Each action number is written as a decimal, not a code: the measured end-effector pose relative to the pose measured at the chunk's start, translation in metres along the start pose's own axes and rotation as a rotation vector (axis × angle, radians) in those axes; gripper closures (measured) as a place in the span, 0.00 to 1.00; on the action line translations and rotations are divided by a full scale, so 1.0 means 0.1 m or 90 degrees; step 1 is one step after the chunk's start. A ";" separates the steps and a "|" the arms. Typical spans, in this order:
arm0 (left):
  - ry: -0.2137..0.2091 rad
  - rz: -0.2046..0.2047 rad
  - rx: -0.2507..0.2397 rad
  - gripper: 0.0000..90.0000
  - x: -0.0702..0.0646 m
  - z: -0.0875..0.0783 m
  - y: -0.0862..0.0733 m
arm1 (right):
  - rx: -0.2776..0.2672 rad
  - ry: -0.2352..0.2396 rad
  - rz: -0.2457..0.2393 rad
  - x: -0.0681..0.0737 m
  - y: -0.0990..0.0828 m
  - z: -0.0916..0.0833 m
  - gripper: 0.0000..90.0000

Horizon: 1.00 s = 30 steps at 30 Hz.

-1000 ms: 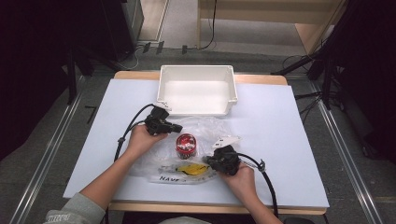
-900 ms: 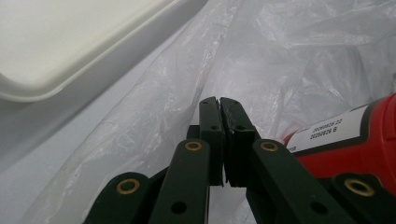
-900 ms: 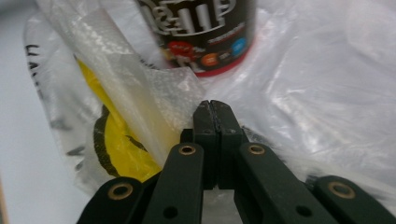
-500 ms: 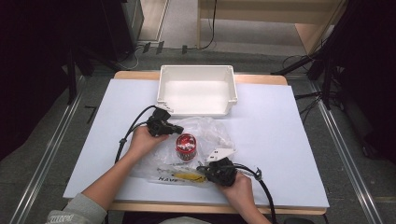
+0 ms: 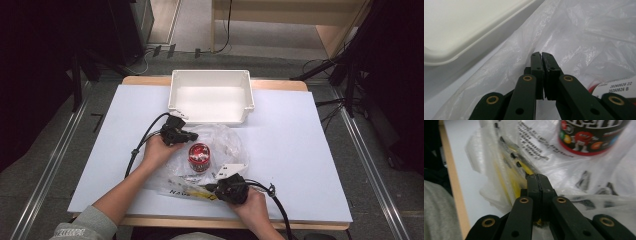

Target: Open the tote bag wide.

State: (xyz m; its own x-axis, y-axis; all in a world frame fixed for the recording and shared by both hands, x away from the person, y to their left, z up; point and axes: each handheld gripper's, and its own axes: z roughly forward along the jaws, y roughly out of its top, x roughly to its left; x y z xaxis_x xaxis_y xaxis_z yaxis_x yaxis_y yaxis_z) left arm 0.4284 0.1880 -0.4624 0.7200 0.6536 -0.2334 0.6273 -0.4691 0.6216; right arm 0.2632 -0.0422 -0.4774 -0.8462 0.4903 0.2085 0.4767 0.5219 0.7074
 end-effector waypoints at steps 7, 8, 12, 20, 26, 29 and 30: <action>-0.014 -0.016 -0.010 0.99 -0.01 -0.03 0.03 | 0.014 -0.007 -0.007 0.03 0.04 0.00 1.00; -0.018 -0.013 -0.016 0.99 -0.02 -0.05 0.05 | 0.011 -0.009 -0.002 0.01 0.05 -0.01 1.00; -0.028 -0.006 -0.028 0.98 -0.07 -0.15 0.09 | -0.009 -0.016 0.009 -0.03 0.09 -0.07 1.00; -0.037 0.000 -0.043 0.97 -0.13 -0.33 0.13 | -0.033 -0.033 0.035 -0.11 0.16 -0.20 0.99; -0.046 0.009 -0.055 0.96 -0.17 -0.47 0.14 | -0.038 -0.043 0.042 -0.17 0.20 -0.28 0.98; -0.047 0.012 -0.059 0.94 -0.18 -0.52 0.14 | -0.041 -0.047 0.044 -0.20 0.21 -0.31 0.97; -0.045 0.016 -0.055 0.93 -0.18 -0.54 0.14 | -0.043 -0.048 0.045 -0.21 0.21 -0.32 0.97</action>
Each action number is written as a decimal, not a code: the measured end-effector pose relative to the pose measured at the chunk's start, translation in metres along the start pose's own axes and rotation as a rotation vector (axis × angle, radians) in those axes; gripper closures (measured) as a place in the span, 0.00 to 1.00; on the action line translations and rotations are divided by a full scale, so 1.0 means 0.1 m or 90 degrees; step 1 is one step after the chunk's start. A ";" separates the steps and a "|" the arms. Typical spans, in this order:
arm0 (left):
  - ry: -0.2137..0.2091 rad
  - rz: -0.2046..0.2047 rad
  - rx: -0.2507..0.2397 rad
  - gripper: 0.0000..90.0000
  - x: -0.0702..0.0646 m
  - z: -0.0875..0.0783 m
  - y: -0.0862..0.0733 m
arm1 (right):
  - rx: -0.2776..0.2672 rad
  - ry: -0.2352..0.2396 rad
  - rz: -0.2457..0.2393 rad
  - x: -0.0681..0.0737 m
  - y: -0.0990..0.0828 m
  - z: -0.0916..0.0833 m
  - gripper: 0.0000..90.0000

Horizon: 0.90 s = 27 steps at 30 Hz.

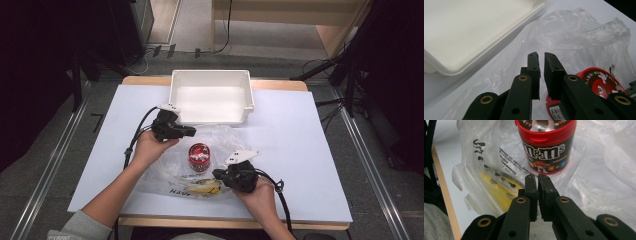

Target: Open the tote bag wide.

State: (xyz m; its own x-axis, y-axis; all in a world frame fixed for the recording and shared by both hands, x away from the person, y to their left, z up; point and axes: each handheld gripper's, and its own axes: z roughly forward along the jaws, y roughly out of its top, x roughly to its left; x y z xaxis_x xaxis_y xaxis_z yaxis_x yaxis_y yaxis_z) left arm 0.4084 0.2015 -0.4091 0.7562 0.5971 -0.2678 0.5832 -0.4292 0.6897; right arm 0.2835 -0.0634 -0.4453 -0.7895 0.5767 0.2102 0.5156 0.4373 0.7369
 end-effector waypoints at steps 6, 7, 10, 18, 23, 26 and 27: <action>-0.018 -0.003 0.001 0.85 -0.06 -0.11 0.02 | 0.002 -0.002 -0.001 -0.03 0.01 -0.02 0.90; -0.018 -0.002 0.000 0.85 -0.06 -0.13 0.02 | 0.003 -0.004 -0.001 -0.03 0.01 -0.02 0.88; -0.019 -0.008 -0.002 0.80 -0.06 -0.19 0.01 | 0.003 -0.002 0.002 -0.05 0.01 -0.02 0.84; -0.037 -0.014 0.008 0.63 -0.05 -0.30 -0.02 | -0.005 -0.005 0.004 -0.08 0.01 -0.01 0.65; -0.034 -0.012 0.003 0.53 -0.04 -0.36 -0.05 | -0.008 0.005 0.006 -0.10 0.01 0.00 0.56; -0.042 -0.019 0.002 0.51 -0.01 -0.39 -0.08 | -0.010 0.007 0.002 -0.10 0.01 0.00 0.56; -0.043 -0.020 0.001 0.50 0.00 -0.40 -0.09 | -0.010 0.008 0.000 -0.10 0.01 0.00 0.55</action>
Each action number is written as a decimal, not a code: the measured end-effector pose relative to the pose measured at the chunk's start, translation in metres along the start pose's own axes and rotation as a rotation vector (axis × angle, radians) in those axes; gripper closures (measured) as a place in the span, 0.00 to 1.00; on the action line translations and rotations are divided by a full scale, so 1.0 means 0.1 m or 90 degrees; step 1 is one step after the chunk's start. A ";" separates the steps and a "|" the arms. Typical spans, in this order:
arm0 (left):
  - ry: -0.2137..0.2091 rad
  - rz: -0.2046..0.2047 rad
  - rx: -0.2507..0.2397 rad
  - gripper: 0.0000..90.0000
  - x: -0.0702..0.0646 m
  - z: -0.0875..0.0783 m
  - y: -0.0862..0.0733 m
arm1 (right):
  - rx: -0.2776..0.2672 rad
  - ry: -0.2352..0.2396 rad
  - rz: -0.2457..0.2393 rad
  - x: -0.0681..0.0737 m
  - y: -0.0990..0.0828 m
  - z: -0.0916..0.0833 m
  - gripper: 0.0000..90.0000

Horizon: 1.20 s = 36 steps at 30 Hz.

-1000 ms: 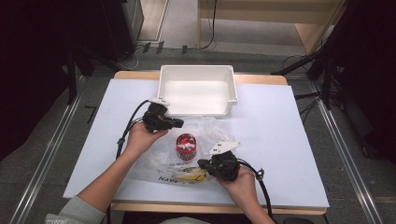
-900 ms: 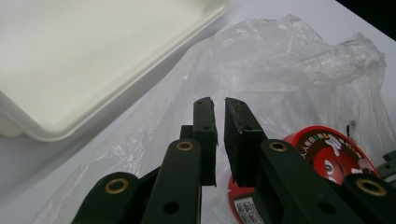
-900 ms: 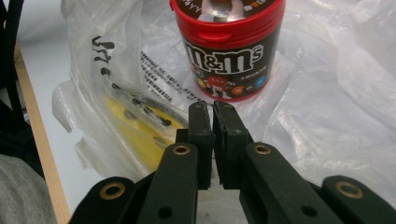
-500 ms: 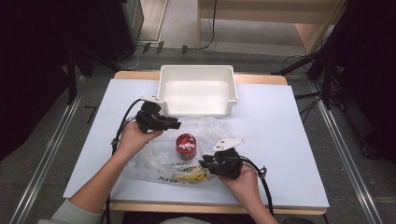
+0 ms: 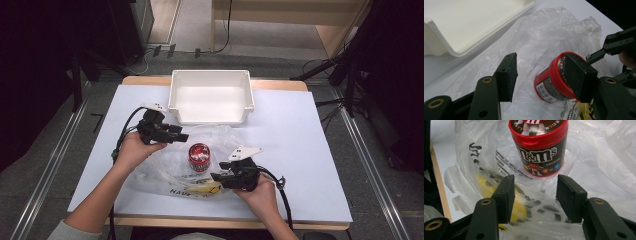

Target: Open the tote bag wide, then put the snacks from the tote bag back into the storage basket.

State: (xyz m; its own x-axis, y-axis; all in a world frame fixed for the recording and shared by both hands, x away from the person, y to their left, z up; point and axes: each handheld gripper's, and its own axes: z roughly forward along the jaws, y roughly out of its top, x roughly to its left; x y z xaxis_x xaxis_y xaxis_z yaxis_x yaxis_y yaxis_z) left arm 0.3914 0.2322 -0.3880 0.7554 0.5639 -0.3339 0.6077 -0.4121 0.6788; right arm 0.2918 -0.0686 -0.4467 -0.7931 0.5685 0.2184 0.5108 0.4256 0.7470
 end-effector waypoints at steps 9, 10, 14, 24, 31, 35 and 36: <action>0.007 0.001 0.000 0.47 0.04 -0.06 -0.06 | -0.005 -0.002 0.000 -0.01 0.00 0.00 0.54; 0.008 0.001 -0.001 0.47 0.04 -0.07 -0.06 | -0.005 -0.002 -0.001 -0.01 0.00 0.00 0.54; 0.010 0.005 -0.004 0.46 0.04 -0.09 -0.09 | -0.012 0.007 -0.006 -0.02 0.00 0.01 0.54; 0.013 0.000 -0.012 0.45 0.09 -0.13 -0.13 | -0.010 0.004 0.002 -0.02 0.01 0.00 0.53; 0.024 -0.005 -0.013 0.45 0.13 -0.16 -0.18 | -0.006 0.004 0.008 -0.03 0.02 0.01 0.52; 0.026 -0.008 -0.011 0.45 0.14 -0.18 -0.19 | -0.005 0.003 0.011 -0.02 0.02 0.02 0.51; 0.027 -0.009 -0.011 0.45 0.14 -0.18 -0.20 | -0.006 0.003 0.011 -0.02 0.02 0.02 0.51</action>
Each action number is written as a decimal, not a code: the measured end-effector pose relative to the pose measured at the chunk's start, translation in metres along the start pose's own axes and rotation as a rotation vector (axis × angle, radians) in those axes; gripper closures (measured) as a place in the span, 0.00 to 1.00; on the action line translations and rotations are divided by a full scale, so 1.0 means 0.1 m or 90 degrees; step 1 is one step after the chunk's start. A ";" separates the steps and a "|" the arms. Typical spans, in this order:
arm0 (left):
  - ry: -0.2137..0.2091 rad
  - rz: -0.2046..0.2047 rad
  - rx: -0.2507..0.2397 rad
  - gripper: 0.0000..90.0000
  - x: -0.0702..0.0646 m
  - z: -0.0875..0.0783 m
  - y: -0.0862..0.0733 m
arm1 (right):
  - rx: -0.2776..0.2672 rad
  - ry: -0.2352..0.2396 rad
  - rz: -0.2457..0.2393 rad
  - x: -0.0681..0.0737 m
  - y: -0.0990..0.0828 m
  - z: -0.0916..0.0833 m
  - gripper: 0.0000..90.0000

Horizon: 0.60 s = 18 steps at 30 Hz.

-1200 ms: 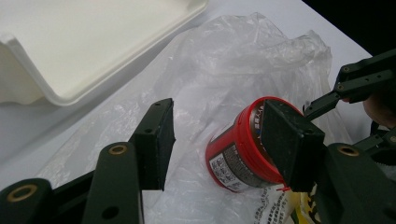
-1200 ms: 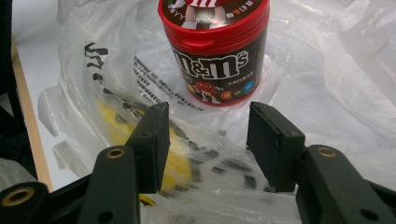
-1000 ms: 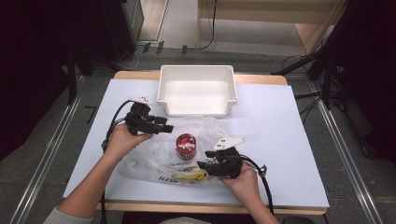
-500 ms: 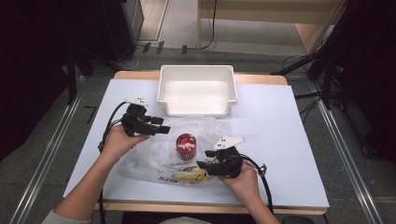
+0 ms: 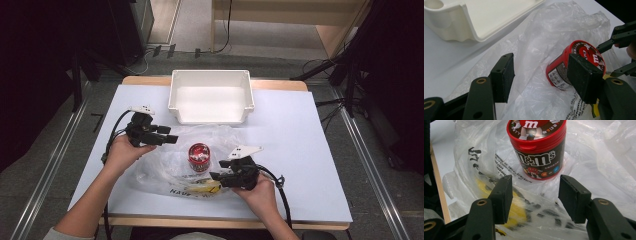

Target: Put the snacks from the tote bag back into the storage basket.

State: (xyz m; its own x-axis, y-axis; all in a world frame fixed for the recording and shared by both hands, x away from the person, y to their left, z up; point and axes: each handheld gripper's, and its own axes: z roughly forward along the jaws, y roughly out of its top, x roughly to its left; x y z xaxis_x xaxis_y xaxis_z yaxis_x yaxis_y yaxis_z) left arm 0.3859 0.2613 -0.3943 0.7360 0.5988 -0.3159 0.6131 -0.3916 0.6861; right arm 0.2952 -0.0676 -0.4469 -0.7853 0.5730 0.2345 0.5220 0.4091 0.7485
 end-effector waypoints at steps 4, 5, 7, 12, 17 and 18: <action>0.002 -0.002 0.003 0.45 0.01 0.01 0.00 | -0.003 0.001 0.006 0.00 0.01 0.03 0.50; 0.004 0.000 0.003 0.45 0.01 0.01 0.00 | -0.003 0.000 0.006 0.01 0.01 0.04 0.50; 0.004 -0.001 0.003 0.45 0.01 0.01 0.00 | -0.003 -0.002 -0.002 0.02 0.02 0.06 0.49; 0.005 -0.007 -0.003 0.45 0.03 0.00 0.00 | 0.002 -0.005 -0.009 0.02 0.06 0.07 0.50; 0.007 -0.007 -0.005 0.45 0.04 -0.01 0.00 | -0.003 -0.009 -0.014 0.02 0.11 0.09 0.47; 0.007 -0.008 -0.005 0.45 0.05 -0.01 0.00 | -0.003 -0.013 -0.020 0.02 0.12 0.09 0.46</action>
State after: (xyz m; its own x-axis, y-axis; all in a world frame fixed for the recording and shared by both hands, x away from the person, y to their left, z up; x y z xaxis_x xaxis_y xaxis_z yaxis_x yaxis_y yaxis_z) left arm 0.3892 0.2647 -0.3948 0.7250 0.6116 -0.3167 0.6196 -0.3783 0.6877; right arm 0.3026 -0.0550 -0.4433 -0.7942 0.5741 0.1991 0.4964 0.4239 0.7576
